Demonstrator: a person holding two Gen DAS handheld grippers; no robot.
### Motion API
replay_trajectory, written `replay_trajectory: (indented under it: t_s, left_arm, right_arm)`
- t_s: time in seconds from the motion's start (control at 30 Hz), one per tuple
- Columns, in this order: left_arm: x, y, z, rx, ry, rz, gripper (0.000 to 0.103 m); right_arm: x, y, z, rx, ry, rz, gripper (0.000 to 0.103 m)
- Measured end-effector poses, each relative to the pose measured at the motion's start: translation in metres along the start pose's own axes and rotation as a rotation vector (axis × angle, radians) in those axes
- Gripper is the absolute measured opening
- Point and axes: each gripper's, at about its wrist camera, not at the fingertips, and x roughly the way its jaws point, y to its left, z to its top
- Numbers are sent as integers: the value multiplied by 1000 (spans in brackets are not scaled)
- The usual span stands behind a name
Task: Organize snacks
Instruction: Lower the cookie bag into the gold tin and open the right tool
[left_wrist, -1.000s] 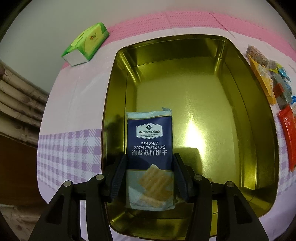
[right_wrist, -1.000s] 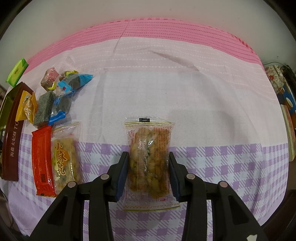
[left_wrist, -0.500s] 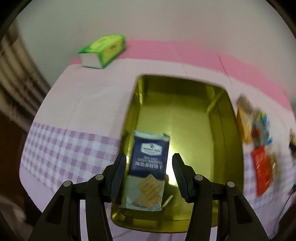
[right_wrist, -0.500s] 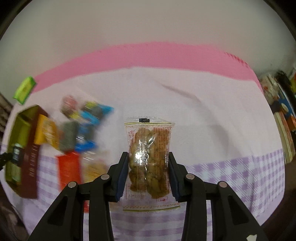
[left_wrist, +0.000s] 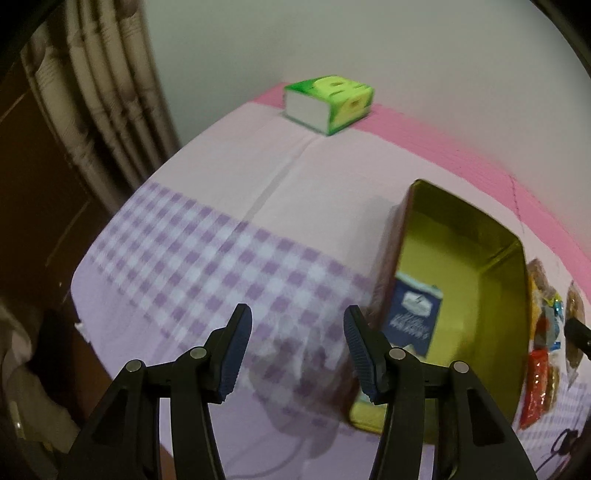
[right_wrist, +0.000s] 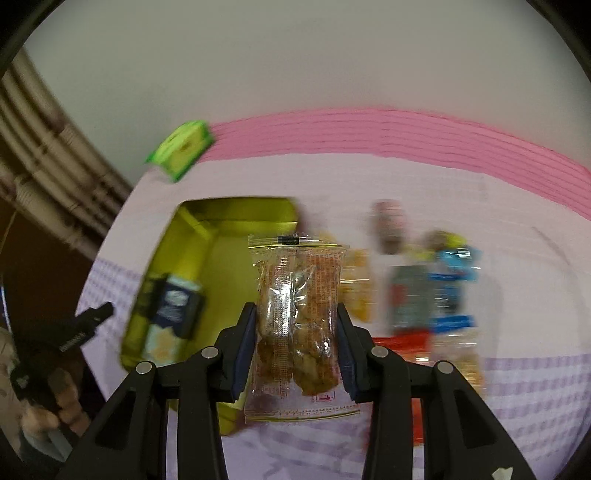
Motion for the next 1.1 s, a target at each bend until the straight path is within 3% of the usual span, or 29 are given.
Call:
replay_trajectory:
  t_s: [0.23,0.47,1.1]
  left_arm:
    - [6,17,-2,-47,18,34,53]
    - [9,20,-2,-51,22,53,53]
    - [13,21,-2,-51,35,58,54]
  right_arm:
    - [37,53,-2,-65,65,24,37]
    - [71,78,-6,-105,114,-6,37]
    - [102,82,-14,-179,160,-130,37]
